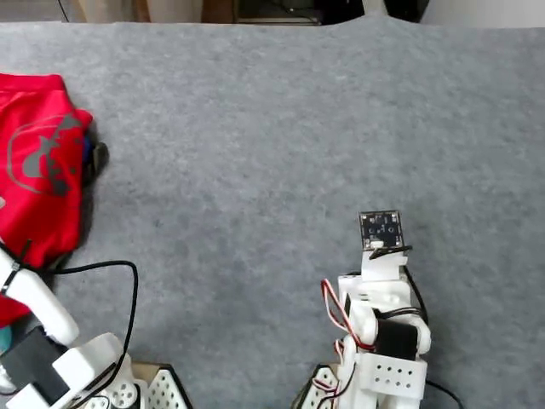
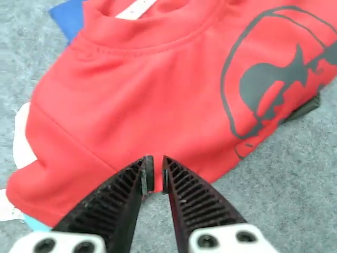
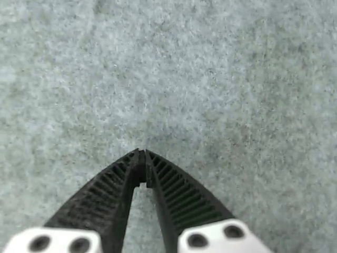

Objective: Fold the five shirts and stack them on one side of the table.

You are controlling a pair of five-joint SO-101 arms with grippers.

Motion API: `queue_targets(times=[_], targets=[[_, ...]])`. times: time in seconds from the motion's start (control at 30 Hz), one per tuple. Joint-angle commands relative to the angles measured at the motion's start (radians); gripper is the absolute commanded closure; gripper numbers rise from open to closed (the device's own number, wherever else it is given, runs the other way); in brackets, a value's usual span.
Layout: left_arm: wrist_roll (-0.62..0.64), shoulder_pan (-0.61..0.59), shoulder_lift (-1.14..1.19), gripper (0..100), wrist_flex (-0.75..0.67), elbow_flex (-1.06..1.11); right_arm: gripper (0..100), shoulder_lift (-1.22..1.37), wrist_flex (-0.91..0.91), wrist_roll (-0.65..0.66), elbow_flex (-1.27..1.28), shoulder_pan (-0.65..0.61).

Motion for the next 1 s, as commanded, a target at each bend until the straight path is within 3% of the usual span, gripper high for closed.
queue_targets(times=[0.0,0.17,0.27,0.5,0.67,0.97], targets=[[-0.04,-0.031,0.002,95,0.002,-0.046,99.1,-0.093,0.003,0.005,0.001,0.013],[-0.043,-0.006,0.047,95,-0.034,-0.054,99.1,-0.093,0.003,0.005,0.001,0.013],[-0.04,0.029,0.193,90,0.043,-0.124,99.1,-0.093,0.003,0.005,0.001,0.013],[-0.04,0.029,0.55,88,0.275,-0.562,99.1,-0.093,0.003,0.005,0.001,0.013],[-0.041,0.011,0.688,99,0.304,-0.793,99.1,-0.093,0.003,0.005,0.001,0.013],[0.021,-0.074,0.657,98,0.381,-0.937,99.1,-0.093,0.003,0.005,0.001,0.013]])
